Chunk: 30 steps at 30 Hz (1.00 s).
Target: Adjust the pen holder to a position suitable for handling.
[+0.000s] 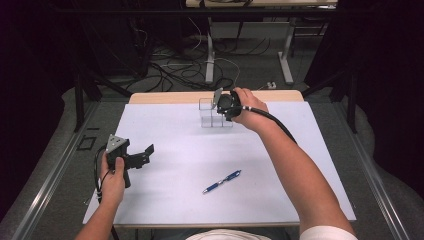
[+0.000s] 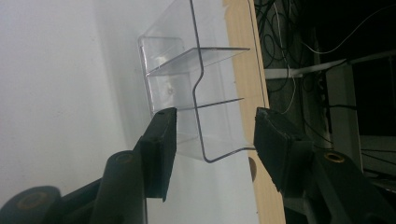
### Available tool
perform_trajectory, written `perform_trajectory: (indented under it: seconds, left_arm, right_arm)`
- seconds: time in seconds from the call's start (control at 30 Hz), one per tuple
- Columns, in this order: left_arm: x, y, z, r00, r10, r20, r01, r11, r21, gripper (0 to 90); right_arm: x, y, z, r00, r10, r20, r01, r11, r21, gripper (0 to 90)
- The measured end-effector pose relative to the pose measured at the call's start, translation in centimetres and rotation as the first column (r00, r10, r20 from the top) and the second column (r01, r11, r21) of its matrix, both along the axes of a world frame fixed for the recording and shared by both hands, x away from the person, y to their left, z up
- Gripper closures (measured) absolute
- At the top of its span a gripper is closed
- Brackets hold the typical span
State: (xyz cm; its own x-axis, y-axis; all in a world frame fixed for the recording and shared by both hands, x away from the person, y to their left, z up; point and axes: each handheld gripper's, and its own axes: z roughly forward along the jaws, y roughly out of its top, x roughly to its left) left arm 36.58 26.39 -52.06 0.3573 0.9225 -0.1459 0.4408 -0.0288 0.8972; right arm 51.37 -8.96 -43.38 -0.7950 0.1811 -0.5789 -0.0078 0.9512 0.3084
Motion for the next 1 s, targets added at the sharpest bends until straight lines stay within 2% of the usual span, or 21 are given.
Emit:
perform_trajectory:
  seconds: [0.27,0.47,0.63,0.73,0.8,1.0]
  left_arm:
    - [0.0,0.0,0.0,1.0,0.003,0.003,-0.003,1.0,-0.007,0.3]
    - [-0.1,0.0,0.0,1.0,0.007,0.001,-0.007,0.9999,-0.013,0.4]
    - [-0.1,0.0,0.1,1.0,0.005,0.002,-0.005,0.9999,-0.016,0.4]
    - [-0.1,-0.1,0.0,1.0,0.001,0.001,-0.001,0.9998,-0.019,0.4]
    - [-0.1,-0.1,0.0,1.0,0.0,0.001,0.0,0.9998,-0.018,0.4]
    - [-0.1,-0.1,0.0,1.0,0.0,0.003,0.0,0.9998,-0.02,0.4]
  right_arm:
    - [1.0,0.5,-1.0,0.9997,0.018,-0.017,-0.018,0.9998,0.01,50.6]
    - [1.3,1.6,-1.7,0.9984,0.044,-0.035,-0.045,0.9989,-0.012,52.7]
    - [1.7,2.3,-2.1,0.9977,0.046,-0.051,-0.047,0.9986,-0.024,54.5]
    - [2.1,2.5,-2.5,0.9971,0.051,-0.057,-0.051,0.9987,-0.001,55.9]
    - [2.2,2.7,-2.9,0.996,0.042,-0.079,-0.043,0.999,-0.014,56.7]
    - [2.6,2.8,-3.5,0.9947,0.053,-0.089,-0.055,0.9982,-0.024,57.4]
